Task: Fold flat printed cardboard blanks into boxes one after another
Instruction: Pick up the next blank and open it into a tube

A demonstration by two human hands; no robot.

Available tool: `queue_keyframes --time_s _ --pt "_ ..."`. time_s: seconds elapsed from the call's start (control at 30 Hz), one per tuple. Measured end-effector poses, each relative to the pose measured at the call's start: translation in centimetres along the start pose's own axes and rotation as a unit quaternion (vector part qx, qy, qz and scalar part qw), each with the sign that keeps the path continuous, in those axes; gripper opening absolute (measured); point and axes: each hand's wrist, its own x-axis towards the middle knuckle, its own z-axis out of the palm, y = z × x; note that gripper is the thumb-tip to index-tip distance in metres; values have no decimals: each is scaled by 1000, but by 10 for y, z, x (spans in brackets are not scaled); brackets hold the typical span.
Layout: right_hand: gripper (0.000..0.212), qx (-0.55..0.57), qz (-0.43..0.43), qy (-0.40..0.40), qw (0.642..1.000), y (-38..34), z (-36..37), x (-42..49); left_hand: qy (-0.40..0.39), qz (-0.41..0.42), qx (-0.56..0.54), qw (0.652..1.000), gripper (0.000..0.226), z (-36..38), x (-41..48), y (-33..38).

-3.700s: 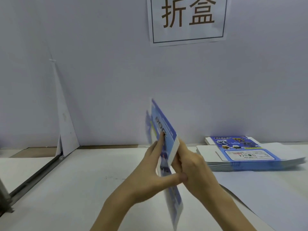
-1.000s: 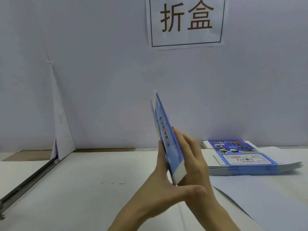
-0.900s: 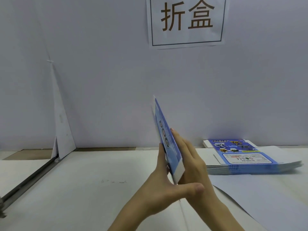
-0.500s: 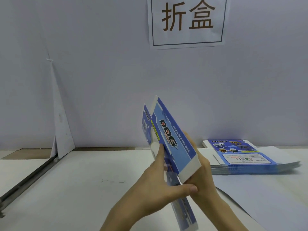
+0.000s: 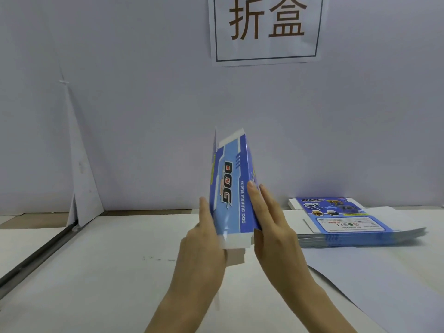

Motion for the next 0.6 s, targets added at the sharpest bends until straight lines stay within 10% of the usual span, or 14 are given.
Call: queue_keyframes --time_s 0.27,0.43,0.6 --pt "90 37 116 -50 991 -4 44 -50 -31 17 -156 987 63 -12 -7 6" --pt "67 20 65 -41 997 -8 42 -51 -51 -47 -321 944 91 -14 -7 8" --pt "60 161 12 -156 975 -15 23 -36 -37 -105 -382 917 62 -10 12 -11"
